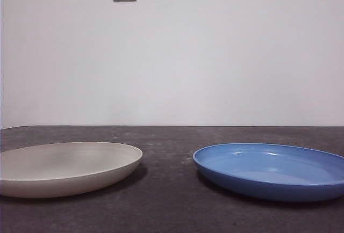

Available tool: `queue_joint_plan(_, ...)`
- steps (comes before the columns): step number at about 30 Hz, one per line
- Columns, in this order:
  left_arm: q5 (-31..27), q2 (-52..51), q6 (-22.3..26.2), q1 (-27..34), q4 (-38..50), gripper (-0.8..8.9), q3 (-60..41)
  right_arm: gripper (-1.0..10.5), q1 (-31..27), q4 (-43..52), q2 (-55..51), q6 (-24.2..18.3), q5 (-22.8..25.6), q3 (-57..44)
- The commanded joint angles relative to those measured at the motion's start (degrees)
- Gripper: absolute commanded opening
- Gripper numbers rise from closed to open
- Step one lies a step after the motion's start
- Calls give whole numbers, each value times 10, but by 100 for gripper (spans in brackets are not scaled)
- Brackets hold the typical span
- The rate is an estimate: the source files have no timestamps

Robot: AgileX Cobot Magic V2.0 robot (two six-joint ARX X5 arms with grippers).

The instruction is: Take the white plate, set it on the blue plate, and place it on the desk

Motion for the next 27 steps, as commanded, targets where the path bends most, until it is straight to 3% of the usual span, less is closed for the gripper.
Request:
queue_joint_plan(1,3,3,11,-2,5,475,11,390,2,3,4,-3,0,10)
queue_joint_plan(4,3,3,11,-2,5,665,11,551,2,3,4,-2,-1,10)
queue_joint_plan(6,3,3,11,-2,5,727,11,587,2,3,4,-1,-1,10)
queue_joint_plan(19,-2,3,18,3,-24,719,11,594,4,1,3,-2,-1,10)
queue_joint_plan(27,-34,32,-5,84,-110,719,12,594,4,-4,-4,-2,-1,10)
